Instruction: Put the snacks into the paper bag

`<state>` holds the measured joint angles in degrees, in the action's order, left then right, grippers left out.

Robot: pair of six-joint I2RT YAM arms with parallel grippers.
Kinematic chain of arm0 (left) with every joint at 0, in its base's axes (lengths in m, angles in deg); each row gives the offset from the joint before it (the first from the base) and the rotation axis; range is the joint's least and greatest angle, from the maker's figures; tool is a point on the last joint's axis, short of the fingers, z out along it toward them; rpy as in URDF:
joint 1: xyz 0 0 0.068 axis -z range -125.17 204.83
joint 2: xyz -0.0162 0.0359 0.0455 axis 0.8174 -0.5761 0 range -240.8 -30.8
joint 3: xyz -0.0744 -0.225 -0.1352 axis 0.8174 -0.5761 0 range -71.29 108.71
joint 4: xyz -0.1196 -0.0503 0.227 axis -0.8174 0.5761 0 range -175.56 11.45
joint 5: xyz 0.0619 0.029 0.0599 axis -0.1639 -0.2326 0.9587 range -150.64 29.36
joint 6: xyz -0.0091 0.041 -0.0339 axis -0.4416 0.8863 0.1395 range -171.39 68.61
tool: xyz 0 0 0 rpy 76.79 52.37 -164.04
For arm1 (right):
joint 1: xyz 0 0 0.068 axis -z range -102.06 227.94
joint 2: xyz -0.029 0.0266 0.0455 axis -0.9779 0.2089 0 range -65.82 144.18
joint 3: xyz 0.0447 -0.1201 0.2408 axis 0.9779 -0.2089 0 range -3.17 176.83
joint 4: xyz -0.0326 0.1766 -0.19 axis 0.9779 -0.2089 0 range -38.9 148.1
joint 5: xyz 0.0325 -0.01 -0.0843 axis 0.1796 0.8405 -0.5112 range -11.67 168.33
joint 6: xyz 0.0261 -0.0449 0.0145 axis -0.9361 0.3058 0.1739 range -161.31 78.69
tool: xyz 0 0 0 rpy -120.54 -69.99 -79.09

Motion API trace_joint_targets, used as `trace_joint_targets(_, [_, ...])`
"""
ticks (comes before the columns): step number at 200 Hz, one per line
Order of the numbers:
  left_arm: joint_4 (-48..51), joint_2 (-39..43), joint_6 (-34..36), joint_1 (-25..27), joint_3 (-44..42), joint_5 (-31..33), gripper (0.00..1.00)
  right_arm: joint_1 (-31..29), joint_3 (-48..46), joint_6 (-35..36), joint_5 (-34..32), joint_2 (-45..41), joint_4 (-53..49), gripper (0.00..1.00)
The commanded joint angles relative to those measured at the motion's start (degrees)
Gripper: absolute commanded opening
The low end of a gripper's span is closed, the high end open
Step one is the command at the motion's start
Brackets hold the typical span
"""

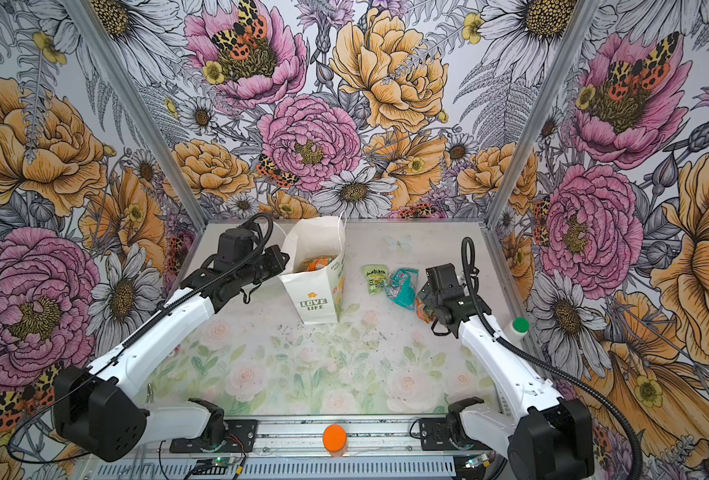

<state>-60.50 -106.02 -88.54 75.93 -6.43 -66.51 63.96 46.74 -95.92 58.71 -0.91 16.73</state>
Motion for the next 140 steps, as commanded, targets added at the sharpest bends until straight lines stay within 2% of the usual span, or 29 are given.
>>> trace_joint_targets(1, [1.05, 1.05, 0.58, -0.58, -0.78, -0.55, 0.0, 0.85, -0.6, -5.89, 0.6, 0.95, 0.15, 1.0])
trace_joint_targets(52, [0.97, 0.69, 0.58, -0.62, -0.84, -0.55, 0.0, 2.89, -0.21, -11.48, 4.25, 3.9, 0.23, 1.0])
trace_joint_targets(140, [1.0, 1.48, 0.5, -0.8, -1.32, -0.4, 0.0, 4.91, -0.64, -13.07, 8.17, 8.13, 1.24, 1.0])
